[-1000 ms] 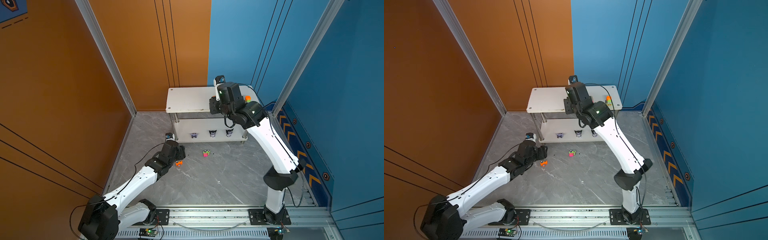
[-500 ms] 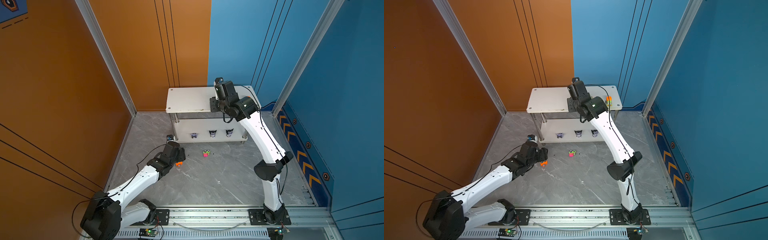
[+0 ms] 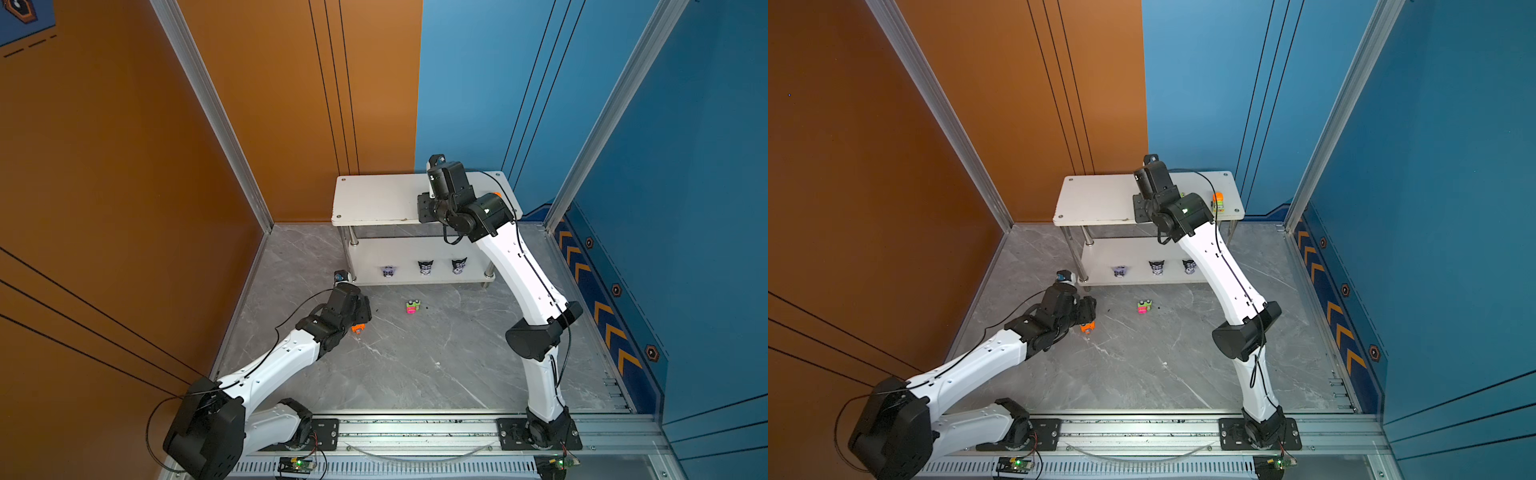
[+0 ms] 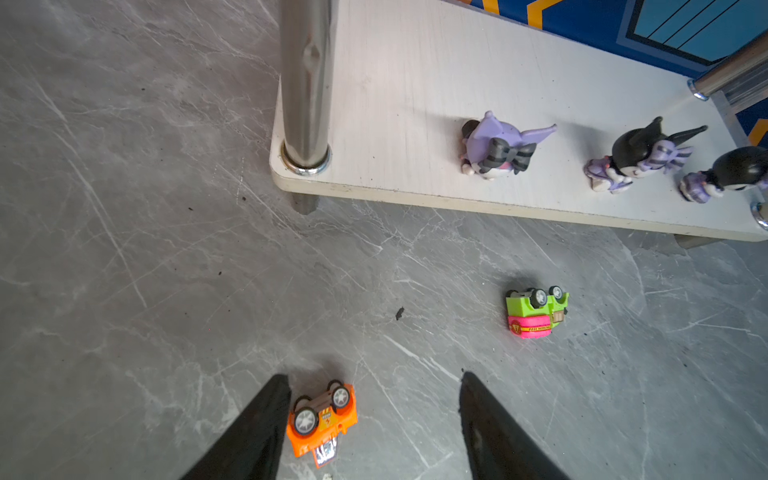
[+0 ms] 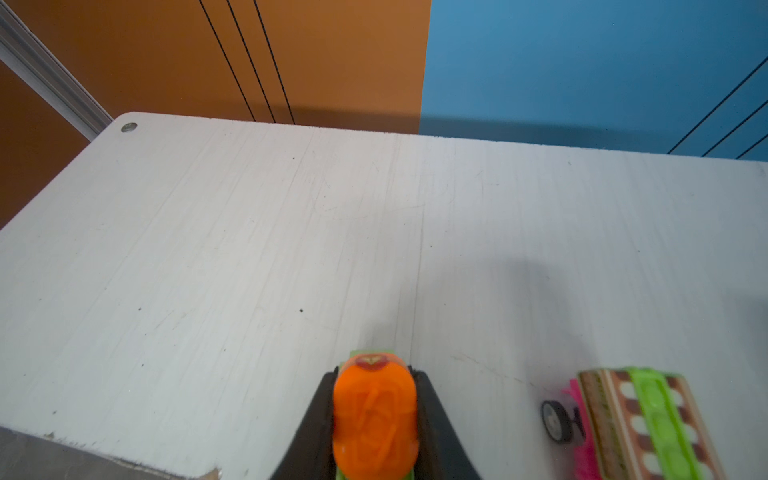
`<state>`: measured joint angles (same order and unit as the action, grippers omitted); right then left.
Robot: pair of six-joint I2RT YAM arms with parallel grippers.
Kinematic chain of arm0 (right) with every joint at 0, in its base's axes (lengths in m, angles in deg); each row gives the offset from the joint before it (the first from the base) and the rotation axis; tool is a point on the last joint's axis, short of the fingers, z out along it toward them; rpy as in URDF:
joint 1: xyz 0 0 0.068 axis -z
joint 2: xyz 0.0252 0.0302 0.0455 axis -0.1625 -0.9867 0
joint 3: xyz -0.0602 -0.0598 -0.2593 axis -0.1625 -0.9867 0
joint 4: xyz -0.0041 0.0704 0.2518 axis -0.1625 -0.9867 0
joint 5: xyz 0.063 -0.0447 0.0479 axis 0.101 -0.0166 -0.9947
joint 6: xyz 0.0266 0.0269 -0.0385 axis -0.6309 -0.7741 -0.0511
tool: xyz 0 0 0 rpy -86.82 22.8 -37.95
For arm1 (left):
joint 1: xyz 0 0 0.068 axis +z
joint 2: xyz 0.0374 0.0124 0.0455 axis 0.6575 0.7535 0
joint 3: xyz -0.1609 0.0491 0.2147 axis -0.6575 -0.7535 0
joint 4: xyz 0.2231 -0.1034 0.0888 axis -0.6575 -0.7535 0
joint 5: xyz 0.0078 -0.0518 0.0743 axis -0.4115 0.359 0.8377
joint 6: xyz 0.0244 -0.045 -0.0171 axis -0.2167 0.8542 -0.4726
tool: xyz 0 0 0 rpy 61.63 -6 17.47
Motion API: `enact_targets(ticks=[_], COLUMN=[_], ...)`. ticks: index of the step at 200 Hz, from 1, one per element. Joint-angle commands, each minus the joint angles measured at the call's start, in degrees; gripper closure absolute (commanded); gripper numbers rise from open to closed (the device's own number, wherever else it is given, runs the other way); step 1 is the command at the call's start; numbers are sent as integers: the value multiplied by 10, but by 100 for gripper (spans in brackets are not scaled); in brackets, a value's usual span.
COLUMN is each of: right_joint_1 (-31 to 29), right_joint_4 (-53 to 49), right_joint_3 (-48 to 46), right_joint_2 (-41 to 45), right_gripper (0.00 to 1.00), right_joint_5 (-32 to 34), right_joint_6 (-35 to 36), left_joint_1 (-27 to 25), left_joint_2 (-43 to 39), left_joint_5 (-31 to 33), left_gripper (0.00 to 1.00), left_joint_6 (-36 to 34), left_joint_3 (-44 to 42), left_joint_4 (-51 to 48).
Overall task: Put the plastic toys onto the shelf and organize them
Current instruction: 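Lift the orange-and-green car with the right gripper up over the top shelf, then lower the orange-and-green car onto the top shelf and open the right gripper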
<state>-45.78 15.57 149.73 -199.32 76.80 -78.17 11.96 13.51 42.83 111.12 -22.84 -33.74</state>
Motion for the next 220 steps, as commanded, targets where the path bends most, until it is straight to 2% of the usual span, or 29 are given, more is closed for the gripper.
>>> enact_targets(ticks=[1,42,55,80,95,164,220], right_joint_1=[7,8,7,3,-2,-24,-33], right_joint_4=[-39,-38,-38,-36,-32,2,29], right_joint_3=[-2,-4,-6,-7,-8,-7,-8], right_joint_2=[-27,-31,-31,-35,-36,-37,-48], right_gripper=[78,63,62,76,81,85,84], right_joint_5=[0,-7,-8,-10,-8,33,84], right_joint_6=[-16,-26,-28,-34,-36,-48,-54], left_joint_1=[6,6,6,6,6,7,8], left_joint_2=[3,2,2,2,2,-6,-8], left_joint_5=[-11,-10,-10,-10,-10,-5,-5], left_gripper=[33,33,33,33,33,33,33], left_joint_6=[-1,0,0,0,0,-4,-4], left_joint_3=[9,9,9,9,8,2,-1], left_joint_4=[-4,-3,-3,-3,-4,-7,-9])
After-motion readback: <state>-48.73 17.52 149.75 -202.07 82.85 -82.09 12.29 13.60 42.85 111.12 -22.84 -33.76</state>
